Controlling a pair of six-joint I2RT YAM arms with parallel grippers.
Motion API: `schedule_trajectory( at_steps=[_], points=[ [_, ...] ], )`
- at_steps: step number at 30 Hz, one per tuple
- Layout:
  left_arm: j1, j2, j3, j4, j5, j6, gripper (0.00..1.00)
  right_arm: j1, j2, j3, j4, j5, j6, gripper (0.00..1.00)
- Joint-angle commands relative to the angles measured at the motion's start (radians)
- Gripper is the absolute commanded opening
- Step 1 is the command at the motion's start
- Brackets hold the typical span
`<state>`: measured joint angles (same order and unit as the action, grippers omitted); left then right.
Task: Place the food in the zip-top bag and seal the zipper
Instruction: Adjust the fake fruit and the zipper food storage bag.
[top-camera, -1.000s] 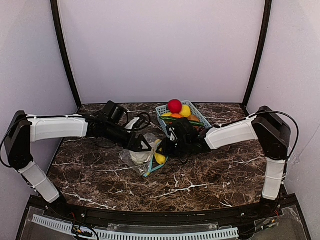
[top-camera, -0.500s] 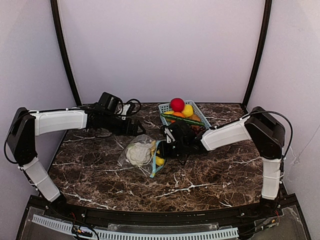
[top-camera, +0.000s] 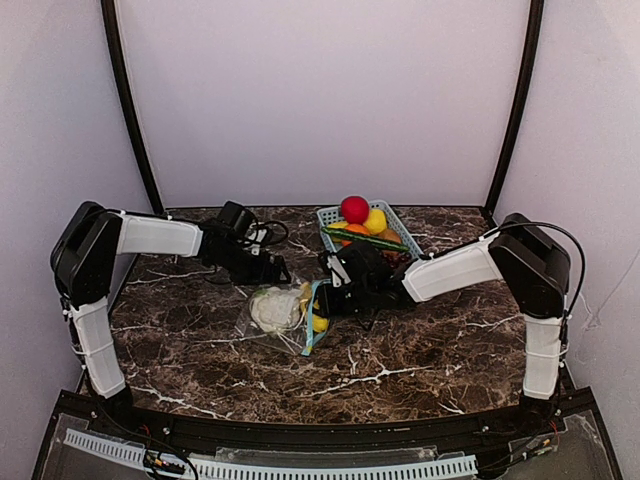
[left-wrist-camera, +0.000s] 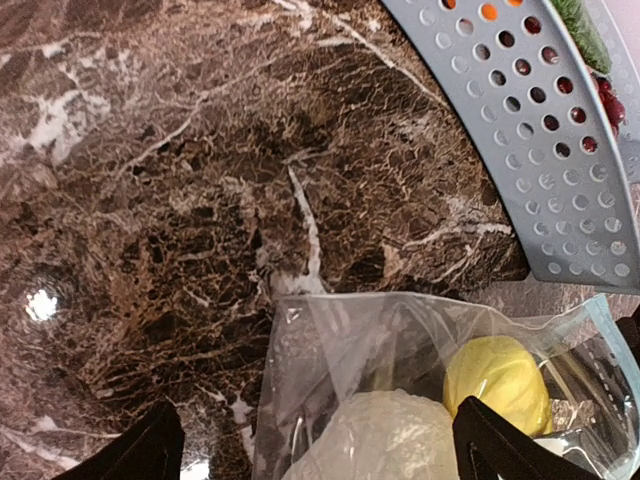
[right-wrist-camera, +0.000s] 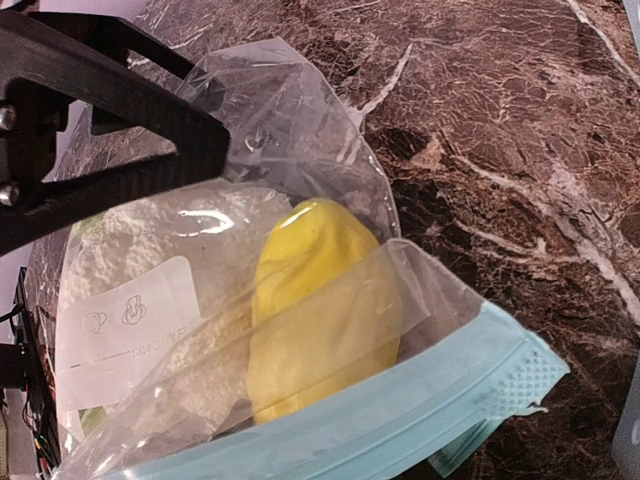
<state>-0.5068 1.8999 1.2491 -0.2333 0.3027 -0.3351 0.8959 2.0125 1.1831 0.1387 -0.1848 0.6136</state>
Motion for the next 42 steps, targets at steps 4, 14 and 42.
schedule_trajectory(
  at_steps=[4,14,42],
  points=[
    [0.002,0.033,-0.044,0.057,0.113,-0.087,0.8,-0.002,0.012,-0.01,0.024,-0.007,-0.017,0.32],
    [-0.006,-0.038,-0.2,0.345,0.28,-0.204,0.02,-0.002,0.001,-0.014,0.027,-0.007,-0.022,0.3],
    [-0.063,-0.282,-0.133,0.022,-0.151,0.089,0.86,-0.002,-0.138,-0.047,-0.016,0.024,-0.234,0.69]
  ],
)
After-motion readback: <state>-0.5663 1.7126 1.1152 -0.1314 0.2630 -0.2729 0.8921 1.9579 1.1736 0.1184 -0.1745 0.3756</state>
